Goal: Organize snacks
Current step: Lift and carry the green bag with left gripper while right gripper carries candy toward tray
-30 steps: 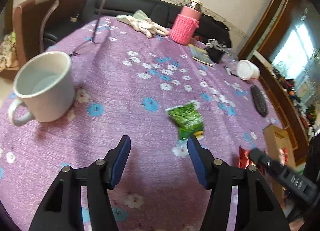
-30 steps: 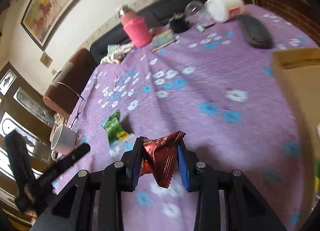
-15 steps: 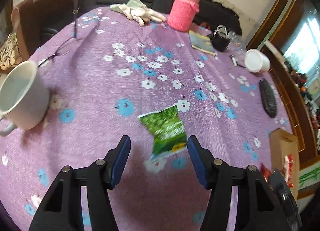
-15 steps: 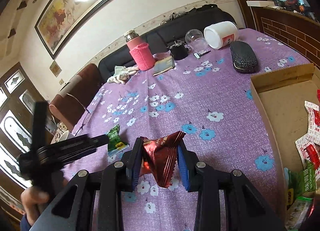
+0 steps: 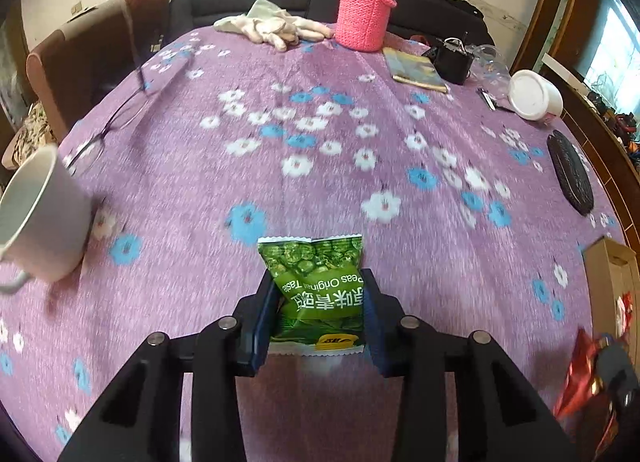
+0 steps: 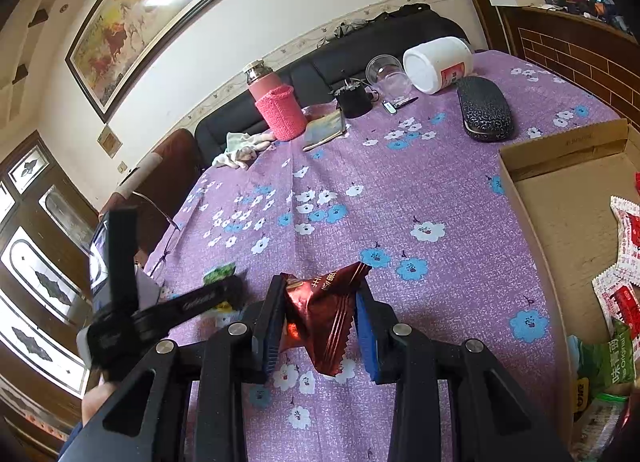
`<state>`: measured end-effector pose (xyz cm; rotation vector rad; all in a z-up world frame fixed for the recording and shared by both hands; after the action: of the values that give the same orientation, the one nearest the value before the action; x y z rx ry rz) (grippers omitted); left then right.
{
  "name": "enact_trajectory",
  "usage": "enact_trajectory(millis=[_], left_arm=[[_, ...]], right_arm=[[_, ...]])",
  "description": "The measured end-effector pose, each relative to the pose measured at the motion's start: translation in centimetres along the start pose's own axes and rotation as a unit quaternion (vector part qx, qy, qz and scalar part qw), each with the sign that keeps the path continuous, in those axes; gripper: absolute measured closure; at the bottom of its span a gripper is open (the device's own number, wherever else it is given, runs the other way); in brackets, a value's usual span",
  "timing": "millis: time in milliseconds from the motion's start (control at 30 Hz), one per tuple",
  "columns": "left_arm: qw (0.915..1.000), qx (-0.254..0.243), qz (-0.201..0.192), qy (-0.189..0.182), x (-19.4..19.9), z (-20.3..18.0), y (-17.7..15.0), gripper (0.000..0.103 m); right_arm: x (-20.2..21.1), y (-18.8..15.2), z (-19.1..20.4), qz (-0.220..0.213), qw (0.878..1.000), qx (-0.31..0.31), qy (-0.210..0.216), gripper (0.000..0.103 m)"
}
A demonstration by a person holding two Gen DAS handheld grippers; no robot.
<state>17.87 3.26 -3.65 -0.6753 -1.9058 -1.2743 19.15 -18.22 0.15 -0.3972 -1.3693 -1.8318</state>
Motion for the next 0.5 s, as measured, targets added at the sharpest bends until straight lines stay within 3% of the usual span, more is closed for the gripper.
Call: enact_trajectory(millis=[233, 500], left_arm=[[0.9993, -0.006, 0.019, -0.031, 2.6, -1.8, -4.6, 0.065], [0.9983, -0.048, -0.012, -0.029, 2.9, -3.2, -6.1, 0.065]], right_arm=[[-0.7, -0.2, -0.7, 0.009, 1.0, -0.005, -0.017, 0.068], [-1.6, -0.6, -1.2, 0.024, 0.999, -0.004, -0.035, 0.068]])
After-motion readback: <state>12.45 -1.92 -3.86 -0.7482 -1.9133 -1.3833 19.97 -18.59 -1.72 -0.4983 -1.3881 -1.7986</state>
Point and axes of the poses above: each gripper's, at about its wrist camera, not at the fingertips, and x roughly against the way its jaws point, z to its left, y to its top, the point moved 4 cm from there along -x, roughly the way its jaws point, and after that the axes turned 10 degrees about -y, right-handed, at the moved point
